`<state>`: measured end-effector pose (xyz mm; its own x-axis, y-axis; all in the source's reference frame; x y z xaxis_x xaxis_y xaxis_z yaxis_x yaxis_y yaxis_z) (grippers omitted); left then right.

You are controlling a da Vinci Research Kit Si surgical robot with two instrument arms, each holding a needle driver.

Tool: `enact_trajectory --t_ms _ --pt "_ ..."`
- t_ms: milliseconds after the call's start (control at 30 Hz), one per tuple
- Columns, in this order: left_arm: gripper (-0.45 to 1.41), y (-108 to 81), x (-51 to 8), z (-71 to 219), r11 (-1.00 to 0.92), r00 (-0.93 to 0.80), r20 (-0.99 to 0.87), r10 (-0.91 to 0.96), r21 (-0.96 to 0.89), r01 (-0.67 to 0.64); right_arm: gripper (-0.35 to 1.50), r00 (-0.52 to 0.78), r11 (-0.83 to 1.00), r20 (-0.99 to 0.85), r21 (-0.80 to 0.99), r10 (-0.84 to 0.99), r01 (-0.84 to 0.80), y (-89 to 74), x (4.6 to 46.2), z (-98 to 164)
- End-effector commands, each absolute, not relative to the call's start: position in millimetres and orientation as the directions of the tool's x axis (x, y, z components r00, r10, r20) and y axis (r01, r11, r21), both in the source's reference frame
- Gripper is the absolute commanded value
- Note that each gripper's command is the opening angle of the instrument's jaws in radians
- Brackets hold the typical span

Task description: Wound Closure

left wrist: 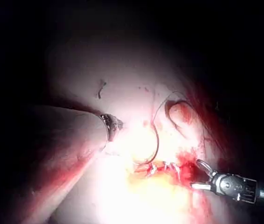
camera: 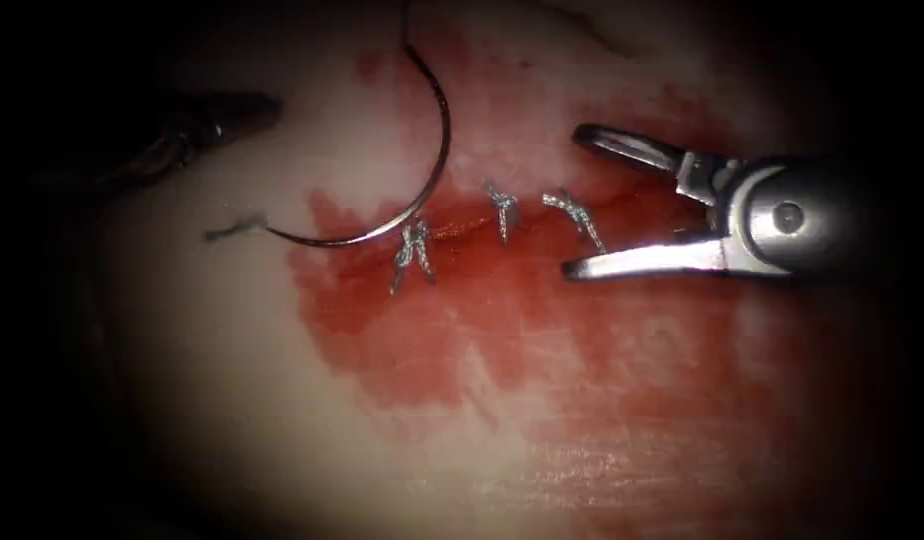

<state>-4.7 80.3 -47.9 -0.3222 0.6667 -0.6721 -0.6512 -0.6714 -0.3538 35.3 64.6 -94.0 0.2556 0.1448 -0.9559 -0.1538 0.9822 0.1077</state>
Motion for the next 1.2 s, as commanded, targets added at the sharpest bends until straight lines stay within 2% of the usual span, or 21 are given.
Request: enact_trajectory --t_ms 33,67,100,200,500,633,800,1000,1200 --pt "0.42 80.8 -5.2 -47 -0.659 -0.313 -0.666 0.678 -0.362 -0.659 1.33 0.252 0.982 -0.957 0.107 0.144 -0.154 64.7 36.2 -94" --pt "0.47 80.6 -4.9 -47 -0.66 -0.32 -0.656 0.683 -0.367 -0.655 1.33 0.252 0.982 -0.957 0.107 0.144 -0.153 64.7 36.2 -94" --pt "0.64 80.4 -4.5 -47 -0.665 -0.337 -0.644 0.687 -0.369 -0.649 1.33 0.25 0.981 -0.957 0.113 0.15 -0.155 64.6 36.2 -94" --pt "0.76 80.4 -3.1 -48 -0.675 -0.363 -0.626 0.69 -0.377 -0.634 1.33 0.25 0.981 -0.957 0.113 0.15 -0.155 64.6 36.2 -94" --pt "0.72 81.2 2.2 -52 -0.674 -0.396 -0.595 0.7 -0.366 -0.642 1.33 0.25 0.981 -0.957 0.113 0.15 -0.155 64.6 36.2 -94" --pt "0.66 81.1 2.3 -55 -0.683 -0.405 -0.588 0.7 -0.385 -0.621 1.33 0.25 0.981 -0.957 0.113 0.15 -0.155 64.6 36.1 -94" --pt "0.62 78.2 -2.2 -60 -0.725 -0.479 -0.553 0.682 -0.427 -0.54 1.33 0.249 0.98 -0.956 0.119 0.156 -0.157 64.6 36.1 -94" --pt "0.62 76.1 -8.9 -64 -0.794 -0.531 -0.594 0.604 -0.392 -0.465 1.33 0.248 0.979 -0.955 0.124 0.161 -0.159 64.6 36.1 -94" --pt "0.65 75.4 -11.9 -64 -0.818 -0.593 -0.568 0.571 -0.332 -0.47 1.33 0.248 0.98 -0.955 0.124 0.161 -0.158 64.6 36.2 -94"
